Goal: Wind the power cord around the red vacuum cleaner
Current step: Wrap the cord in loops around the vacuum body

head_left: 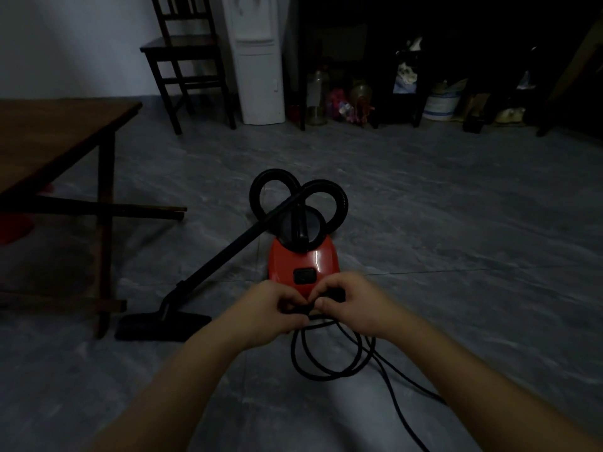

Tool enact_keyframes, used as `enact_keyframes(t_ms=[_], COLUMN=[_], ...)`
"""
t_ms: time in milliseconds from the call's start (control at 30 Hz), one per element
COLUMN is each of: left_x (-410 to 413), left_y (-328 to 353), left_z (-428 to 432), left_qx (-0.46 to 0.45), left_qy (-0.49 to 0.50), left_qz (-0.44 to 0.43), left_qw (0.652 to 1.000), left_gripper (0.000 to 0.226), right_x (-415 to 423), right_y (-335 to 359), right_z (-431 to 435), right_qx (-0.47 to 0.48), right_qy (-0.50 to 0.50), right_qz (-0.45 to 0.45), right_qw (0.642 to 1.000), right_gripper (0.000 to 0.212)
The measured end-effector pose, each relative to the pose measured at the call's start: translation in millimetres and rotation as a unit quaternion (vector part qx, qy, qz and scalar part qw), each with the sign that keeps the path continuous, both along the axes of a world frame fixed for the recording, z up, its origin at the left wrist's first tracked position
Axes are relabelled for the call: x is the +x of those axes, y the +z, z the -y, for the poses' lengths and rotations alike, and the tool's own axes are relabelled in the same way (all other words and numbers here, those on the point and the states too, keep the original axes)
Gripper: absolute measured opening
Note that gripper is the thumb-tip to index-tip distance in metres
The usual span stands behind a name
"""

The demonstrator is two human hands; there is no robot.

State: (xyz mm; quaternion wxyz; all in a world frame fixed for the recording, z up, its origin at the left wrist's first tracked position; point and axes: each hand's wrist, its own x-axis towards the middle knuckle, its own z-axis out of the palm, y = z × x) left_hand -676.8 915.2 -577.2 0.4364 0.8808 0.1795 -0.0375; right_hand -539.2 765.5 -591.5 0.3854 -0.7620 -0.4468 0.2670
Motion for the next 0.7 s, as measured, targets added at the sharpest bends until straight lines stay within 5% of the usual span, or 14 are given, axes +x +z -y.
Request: enact_keyframes(t_ms=[267,700], left_x=[1.2,4.8], left_y=[2.7,9.9], left_z=[-2.0,-10.2], left_qx=[-0.083,-0.120], left_qy=[0.041,0.187], left_qz=[-0.003,0.147], left_qw=[0.996,0.964], left_gripper=[0.010,0.010], right_x=[3.2,15.7], right_y=[6.2,9.3], right_z=[0.3,6.6], right_qx=[0.025,0.074], right_qy=[-0.012,-0.059], right_qz=[-0.011,-0.043], right_qw=[1.000,0.995], right_gripper=[0.012,0.027])
